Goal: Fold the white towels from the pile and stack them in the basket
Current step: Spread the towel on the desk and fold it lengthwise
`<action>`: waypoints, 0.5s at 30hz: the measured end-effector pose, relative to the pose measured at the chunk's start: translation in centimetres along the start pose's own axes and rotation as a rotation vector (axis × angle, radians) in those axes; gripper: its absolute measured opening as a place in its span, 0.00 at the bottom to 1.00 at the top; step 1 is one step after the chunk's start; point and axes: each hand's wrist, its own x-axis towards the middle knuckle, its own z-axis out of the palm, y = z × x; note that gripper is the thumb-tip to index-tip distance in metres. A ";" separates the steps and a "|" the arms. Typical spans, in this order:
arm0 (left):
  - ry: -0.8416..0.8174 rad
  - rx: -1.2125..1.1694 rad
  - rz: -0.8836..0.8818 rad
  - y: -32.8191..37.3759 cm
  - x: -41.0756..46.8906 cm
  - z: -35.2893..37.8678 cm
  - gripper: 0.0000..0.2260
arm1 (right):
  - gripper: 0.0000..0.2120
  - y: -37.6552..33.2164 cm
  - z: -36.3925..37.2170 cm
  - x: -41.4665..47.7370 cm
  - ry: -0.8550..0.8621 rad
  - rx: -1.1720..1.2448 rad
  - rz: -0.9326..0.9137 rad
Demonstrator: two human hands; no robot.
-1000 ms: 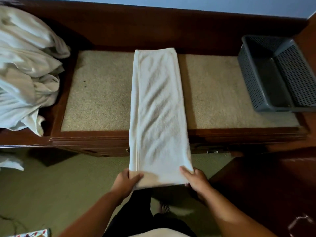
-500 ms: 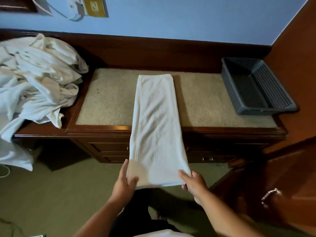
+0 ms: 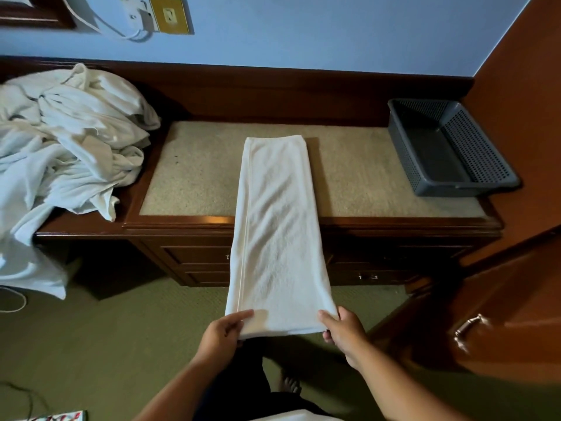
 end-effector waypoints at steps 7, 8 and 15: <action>0.037 -0.146 -0.035 2.1 -1.2 -0.7 0.13 | 0.21 -1.3 -0.3 -1.0 0.065 0.044 -0.078; 0.027 -0.177 -0.030 2.9 -1.2 -1.2 0.11 | 0.21 -2.0 -0.5 -1.2 0.069 0.053 -0.117; -0.162 -0.323 0.191 10.7 0.5 -4.9 0.24 | 0.04 -10.7 -2.0 -0.7 0.037 0.314 -0.219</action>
